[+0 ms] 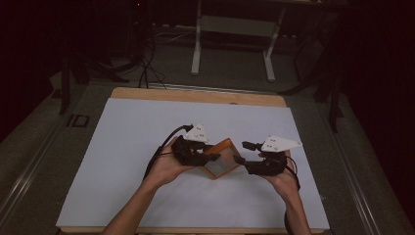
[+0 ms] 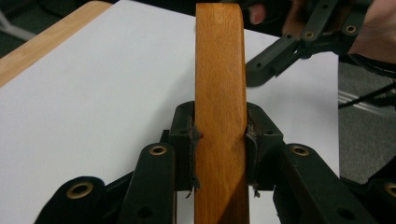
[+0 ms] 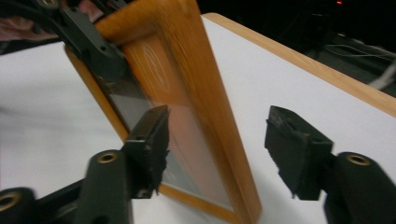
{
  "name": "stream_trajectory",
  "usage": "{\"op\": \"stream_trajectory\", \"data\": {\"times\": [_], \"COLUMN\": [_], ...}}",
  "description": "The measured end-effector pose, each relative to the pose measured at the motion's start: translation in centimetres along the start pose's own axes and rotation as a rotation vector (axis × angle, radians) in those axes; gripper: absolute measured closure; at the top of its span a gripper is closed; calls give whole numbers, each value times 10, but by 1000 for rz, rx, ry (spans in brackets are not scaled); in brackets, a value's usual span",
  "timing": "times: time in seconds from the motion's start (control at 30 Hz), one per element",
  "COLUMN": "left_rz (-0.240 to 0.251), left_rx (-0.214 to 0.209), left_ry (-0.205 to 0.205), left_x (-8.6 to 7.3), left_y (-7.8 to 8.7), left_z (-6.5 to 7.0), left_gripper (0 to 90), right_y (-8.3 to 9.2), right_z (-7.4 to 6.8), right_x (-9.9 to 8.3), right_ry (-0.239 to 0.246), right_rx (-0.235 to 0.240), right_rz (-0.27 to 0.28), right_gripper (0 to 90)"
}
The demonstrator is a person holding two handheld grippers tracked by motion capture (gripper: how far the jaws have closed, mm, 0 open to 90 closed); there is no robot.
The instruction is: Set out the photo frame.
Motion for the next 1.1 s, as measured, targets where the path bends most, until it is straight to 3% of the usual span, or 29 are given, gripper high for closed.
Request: {"op": "stream_trajectory", "data": {"times": [0.2,0.33,0.37,0.5,0.63,0.77,1.1], "left_rz": [-23,-37,-31,2,37,76,131], "left_rx": [-36,-58,-59,-46,-39,-10,28], "left_ry": [-91,-108,-104,-32,36,72,151], "left_x": [6,9,9,7,3,1,-15], "left_y": [-6,-7,-7,-6,-3,3,12], "left_z": [4,1,-1,-13,-21,-26,-37], "left_gripper": [688,686,680,600,506,445,409], "right_y": [-14,-18,-18,-12,-9,-7,-3], "right_z": [-3,-8,-8,-7,-8,-7,-5], "right_x": [1,0,0,-1,-2,-5,-9], "right_ry": [9,29,35,40,55,55,47], "right_rx": [64,109,101,101,102,95,81], "right_rz": [18,10,5,13,15,16,8], "right_gripper": [306,405,437,577,643,677,679]}}
Point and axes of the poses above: each handheld gripper's, and its own axes: y roughly backward along the jaws, x roughly out of its top, z roughly to its right, the point moved 4 cm from there along -y, roughly forward along the jaws, and after that the axes turned 4 degrees about y, right-handed, at the moved point
